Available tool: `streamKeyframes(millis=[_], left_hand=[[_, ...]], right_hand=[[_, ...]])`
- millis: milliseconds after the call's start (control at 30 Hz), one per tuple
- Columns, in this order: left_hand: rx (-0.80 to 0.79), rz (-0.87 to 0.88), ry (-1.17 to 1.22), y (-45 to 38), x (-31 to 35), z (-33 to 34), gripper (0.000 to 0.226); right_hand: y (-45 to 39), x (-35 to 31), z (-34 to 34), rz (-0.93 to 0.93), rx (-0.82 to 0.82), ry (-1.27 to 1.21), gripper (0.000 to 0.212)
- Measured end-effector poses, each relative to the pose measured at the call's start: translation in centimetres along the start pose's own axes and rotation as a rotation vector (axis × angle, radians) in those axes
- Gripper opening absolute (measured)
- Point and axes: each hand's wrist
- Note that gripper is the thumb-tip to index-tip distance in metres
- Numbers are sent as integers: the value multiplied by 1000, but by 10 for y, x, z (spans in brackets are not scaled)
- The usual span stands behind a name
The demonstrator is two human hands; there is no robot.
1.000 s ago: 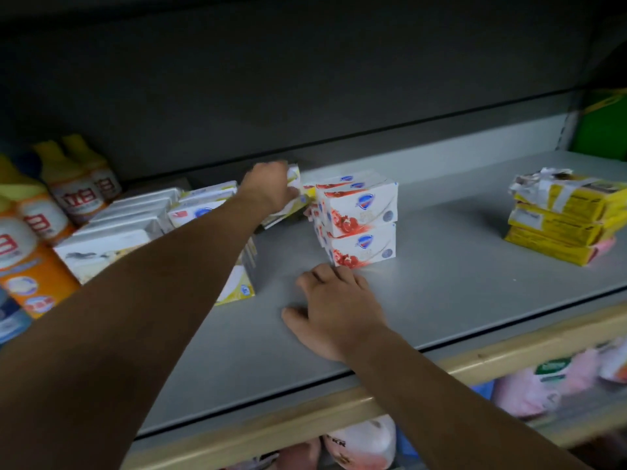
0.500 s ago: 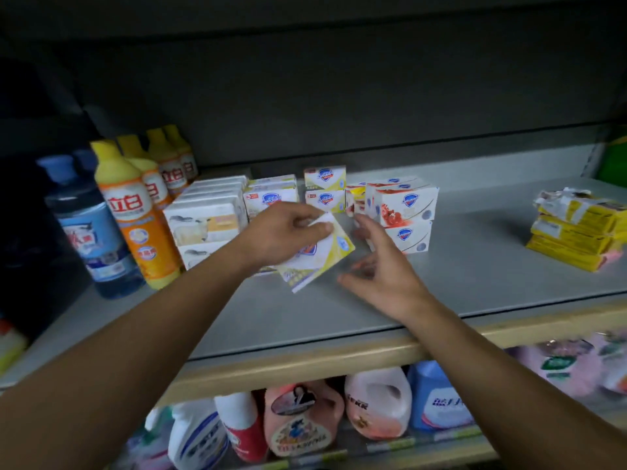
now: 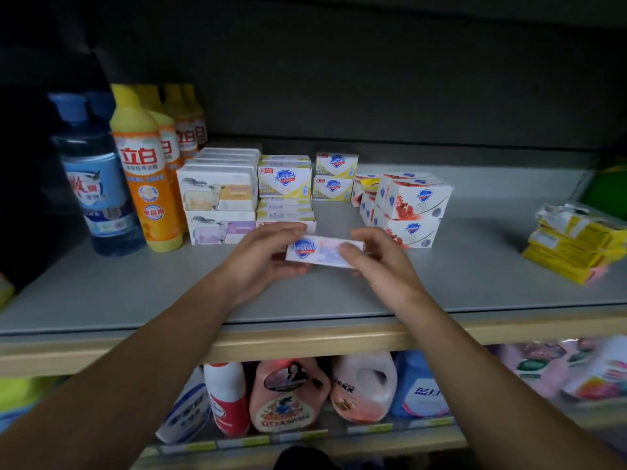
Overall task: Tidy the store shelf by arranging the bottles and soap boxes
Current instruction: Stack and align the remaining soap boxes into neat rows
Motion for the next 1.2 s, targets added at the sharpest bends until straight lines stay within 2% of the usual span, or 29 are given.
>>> streamKeyframes(millis=[100,267,333,433,500,533,633,733,800,867,933,967,1100,1200], left_hand=[[-38,49,-150,-2,-9,2,35],[88,102,-326,1,-10,9,61],[113,119,-360,2,-10,10,55],[82,157,-381,2,-10,9,37],[32,172,-348,4,-9,8,43],[12,174,-337,5,-9,7,50],[-19,182,-347,5,-10,4,68],[0,180,-308,3,-12,3,73],[58,167,-254,0,-13,4,67],[109,163,-249,-3,-13,4,48],[115,176,-295,-4,-13,3,26],[106,180,-292,-4,-13,1,22],[64,193,-255,-1,-12,0,32],[31,195,-206,1,-12,3,20]], right_hand=[[-1,-2,1,93,98,26,46],[-4,-6,2,198,112,67,53],[-6,-3,1,212,104,38,57],[-6,0,-3,190,143,-120,47],[-6,2,-7,160,179,-293,31],[-6,4,-8,138,175,-337,29],[-3,9,-6,84,110,-202,44],[-1,11,-5,19,102,-130,56],[0,14,-7,8,80,-119,62],[1,13,-5,13,28,-31,67],[2,10,-2,-28,0,42,61],[3,8,0,-56,-2,77,57],[7,0,1,-134,32,187,49],[9,-4,1,-134,17,196,46]])
Point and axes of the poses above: each hand's wrist, its own y-axis away from the middle knuckle, its own z-axis out of the palm, x = y × z, and after that the axes turned 15 degrees about -z, right-handed
